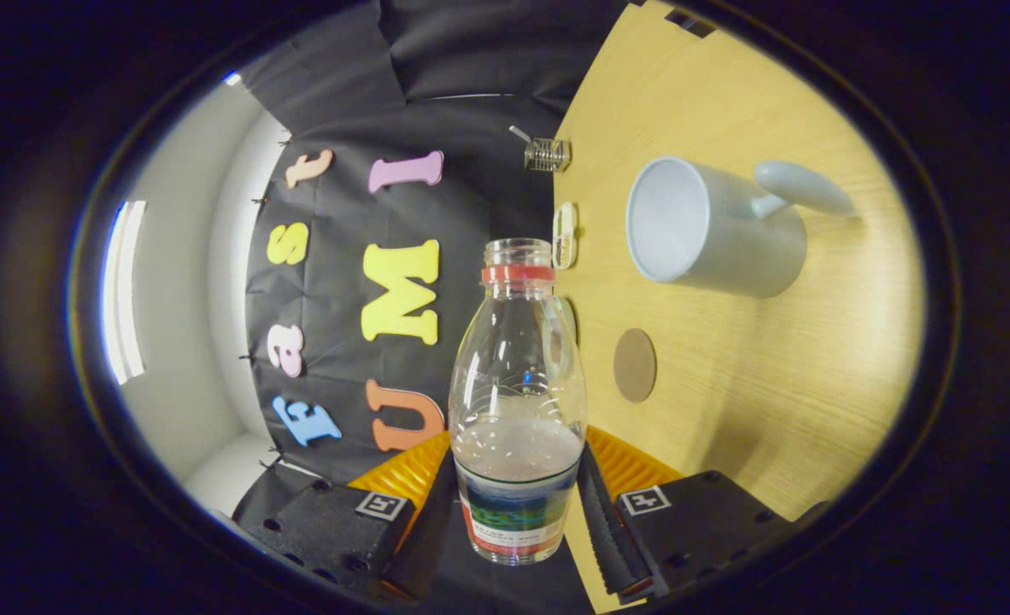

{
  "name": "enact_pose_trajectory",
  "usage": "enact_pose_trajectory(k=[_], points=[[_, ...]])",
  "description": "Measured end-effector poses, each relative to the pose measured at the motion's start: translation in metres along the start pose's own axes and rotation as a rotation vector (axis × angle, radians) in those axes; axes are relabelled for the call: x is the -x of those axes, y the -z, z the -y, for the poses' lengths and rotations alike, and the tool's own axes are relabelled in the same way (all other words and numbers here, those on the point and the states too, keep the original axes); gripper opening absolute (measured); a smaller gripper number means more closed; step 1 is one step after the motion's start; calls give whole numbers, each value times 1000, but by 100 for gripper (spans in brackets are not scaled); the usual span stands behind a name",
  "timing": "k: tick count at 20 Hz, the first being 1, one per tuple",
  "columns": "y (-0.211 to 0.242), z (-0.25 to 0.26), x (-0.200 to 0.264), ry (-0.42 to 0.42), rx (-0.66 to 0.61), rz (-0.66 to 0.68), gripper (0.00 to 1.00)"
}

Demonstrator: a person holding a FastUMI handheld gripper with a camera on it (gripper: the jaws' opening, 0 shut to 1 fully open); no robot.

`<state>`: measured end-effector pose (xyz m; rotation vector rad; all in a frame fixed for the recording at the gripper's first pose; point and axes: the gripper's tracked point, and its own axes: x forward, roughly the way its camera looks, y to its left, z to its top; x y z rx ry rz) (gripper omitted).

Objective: Take the bottle from table, then pour the juice into the cup, finally place the bottle on the coaster

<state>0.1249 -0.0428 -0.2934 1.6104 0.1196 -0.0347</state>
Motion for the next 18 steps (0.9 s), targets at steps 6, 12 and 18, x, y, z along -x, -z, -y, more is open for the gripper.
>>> enact_pose_trajectory(k=[6,12,18], points=[[3,3,-1,-7,-69,-16,76],[-3,-1,-2,-10,-139,-25,76],[-7,-15,1,-25,-193,-25,76]])
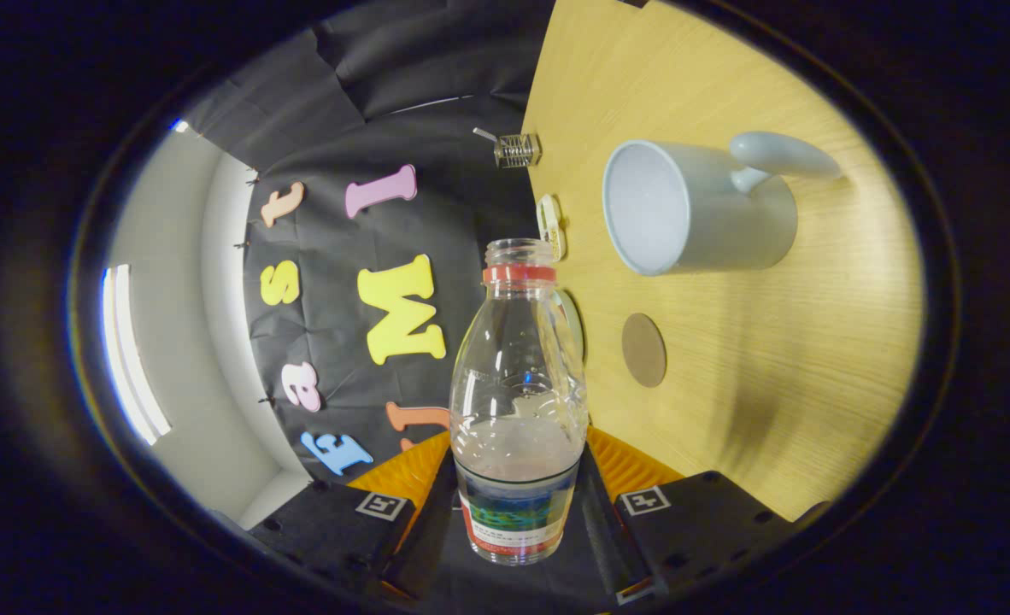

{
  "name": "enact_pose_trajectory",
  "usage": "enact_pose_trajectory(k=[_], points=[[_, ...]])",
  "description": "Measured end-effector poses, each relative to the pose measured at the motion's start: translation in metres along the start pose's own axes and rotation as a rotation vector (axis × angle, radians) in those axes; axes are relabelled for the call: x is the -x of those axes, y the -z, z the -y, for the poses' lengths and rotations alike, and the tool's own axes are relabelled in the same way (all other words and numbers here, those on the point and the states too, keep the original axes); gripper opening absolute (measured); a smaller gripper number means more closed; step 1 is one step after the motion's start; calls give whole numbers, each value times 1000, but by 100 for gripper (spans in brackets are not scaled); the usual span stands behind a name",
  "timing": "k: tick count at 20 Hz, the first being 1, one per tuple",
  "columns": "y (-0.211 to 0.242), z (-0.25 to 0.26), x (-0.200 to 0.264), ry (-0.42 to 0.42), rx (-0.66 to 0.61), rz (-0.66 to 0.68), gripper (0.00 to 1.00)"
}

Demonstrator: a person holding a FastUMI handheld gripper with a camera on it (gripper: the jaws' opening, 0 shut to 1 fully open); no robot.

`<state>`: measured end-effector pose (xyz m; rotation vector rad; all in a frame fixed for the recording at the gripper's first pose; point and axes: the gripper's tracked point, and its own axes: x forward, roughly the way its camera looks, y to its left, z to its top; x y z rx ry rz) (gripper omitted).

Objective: Take the bottle from table, then pour the juice into the cup, finally place the bottle on the coaster

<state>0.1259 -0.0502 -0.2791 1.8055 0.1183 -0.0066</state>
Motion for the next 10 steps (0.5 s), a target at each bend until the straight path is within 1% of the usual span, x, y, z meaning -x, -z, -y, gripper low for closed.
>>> enact_pose_trajectory(k=[4,10], points=[[2,-6,-1,-5,-37,-5,76],[8,-9,0,-8,-51,-9,76]])
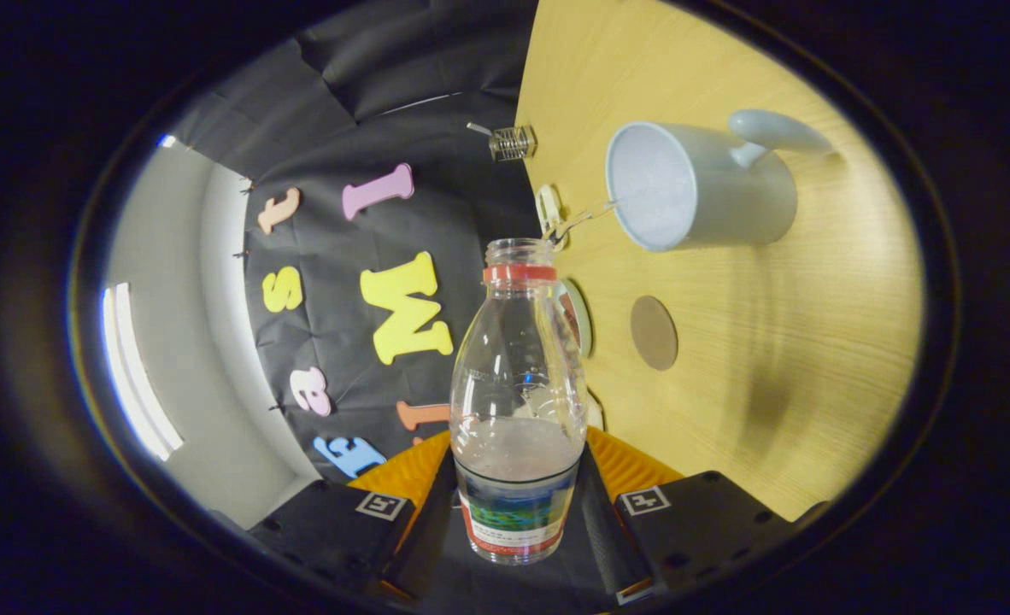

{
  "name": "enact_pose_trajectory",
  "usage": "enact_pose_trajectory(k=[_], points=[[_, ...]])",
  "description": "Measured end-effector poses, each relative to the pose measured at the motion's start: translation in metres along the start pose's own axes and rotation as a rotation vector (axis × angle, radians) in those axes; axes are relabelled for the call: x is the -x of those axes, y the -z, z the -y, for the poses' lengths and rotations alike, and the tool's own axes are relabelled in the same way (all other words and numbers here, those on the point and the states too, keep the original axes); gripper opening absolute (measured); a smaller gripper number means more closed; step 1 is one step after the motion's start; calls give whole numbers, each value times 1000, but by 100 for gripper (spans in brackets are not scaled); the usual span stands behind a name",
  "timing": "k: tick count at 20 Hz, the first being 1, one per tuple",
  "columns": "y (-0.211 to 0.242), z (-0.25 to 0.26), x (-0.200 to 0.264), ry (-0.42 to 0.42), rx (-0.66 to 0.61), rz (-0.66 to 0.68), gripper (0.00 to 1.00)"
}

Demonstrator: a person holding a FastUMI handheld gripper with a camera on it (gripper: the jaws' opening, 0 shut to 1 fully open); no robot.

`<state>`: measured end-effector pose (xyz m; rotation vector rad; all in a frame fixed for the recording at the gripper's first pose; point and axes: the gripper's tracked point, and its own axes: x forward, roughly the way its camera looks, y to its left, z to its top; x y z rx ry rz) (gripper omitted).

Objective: Take the bottle from table, then pour the juice into the cup, finally place the bottle on the coaster

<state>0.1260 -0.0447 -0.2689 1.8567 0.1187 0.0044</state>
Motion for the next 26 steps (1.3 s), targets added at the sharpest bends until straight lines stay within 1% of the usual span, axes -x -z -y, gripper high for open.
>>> enact_pose_trajectory(k=[4,9,15,19,24,26], points=[[2,-2,2,-4,-29,0,76],[3,-13,3,-33,-73,-8,76],[-2,-11,1,-22,-101,0,76],[2,-20,-1,-36,-182,-2,76],[9,-29,1,-42,-187,-16,76],[7,-31,3,-47,-208,-8,76]])
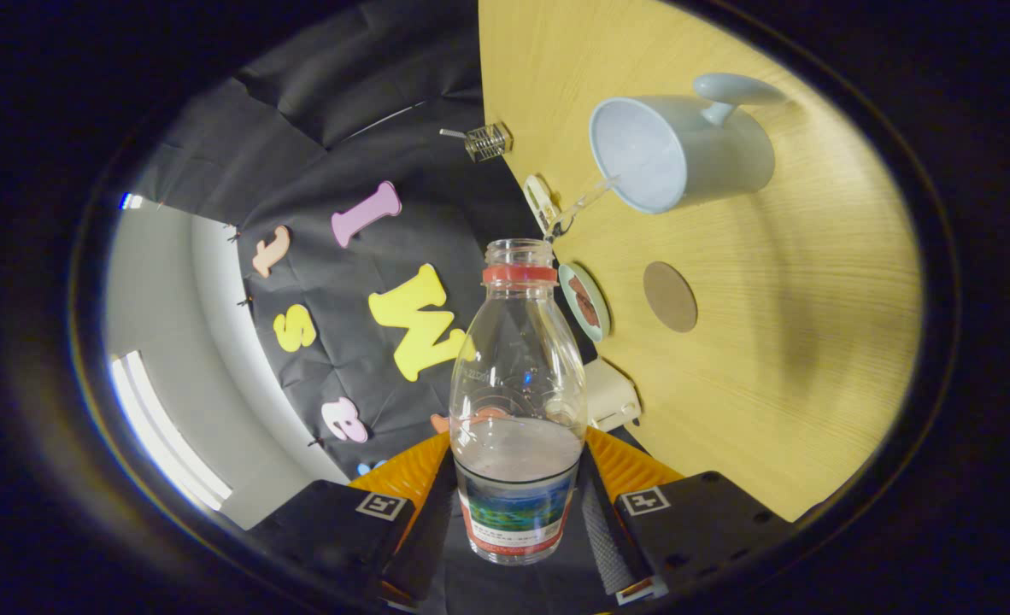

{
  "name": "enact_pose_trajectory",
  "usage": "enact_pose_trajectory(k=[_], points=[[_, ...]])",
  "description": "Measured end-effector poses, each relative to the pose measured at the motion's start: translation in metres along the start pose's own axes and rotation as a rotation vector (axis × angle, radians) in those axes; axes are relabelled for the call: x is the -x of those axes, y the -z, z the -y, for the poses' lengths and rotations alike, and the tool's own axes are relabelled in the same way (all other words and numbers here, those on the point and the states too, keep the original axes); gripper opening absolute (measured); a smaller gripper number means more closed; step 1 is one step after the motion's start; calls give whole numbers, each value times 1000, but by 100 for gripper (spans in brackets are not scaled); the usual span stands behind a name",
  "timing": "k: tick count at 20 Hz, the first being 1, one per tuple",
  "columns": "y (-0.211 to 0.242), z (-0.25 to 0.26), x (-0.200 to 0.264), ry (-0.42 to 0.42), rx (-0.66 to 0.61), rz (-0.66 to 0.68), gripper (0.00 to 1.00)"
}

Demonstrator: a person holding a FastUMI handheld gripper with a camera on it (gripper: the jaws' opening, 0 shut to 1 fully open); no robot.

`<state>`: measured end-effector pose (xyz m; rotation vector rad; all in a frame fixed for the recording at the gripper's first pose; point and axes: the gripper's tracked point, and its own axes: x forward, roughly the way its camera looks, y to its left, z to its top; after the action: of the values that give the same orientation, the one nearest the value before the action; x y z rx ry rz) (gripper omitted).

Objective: Take the bottle from table, then pour the juice into the cup, finally place the bottle on the coaster

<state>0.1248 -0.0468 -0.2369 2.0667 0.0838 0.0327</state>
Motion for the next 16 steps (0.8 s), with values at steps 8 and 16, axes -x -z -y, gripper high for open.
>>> enact_pose_trajectory(k=[8,16], points=[[5,-25,-1,-24,-56,-9,76],[3,-44,-2,-42,-127,-5,76]])
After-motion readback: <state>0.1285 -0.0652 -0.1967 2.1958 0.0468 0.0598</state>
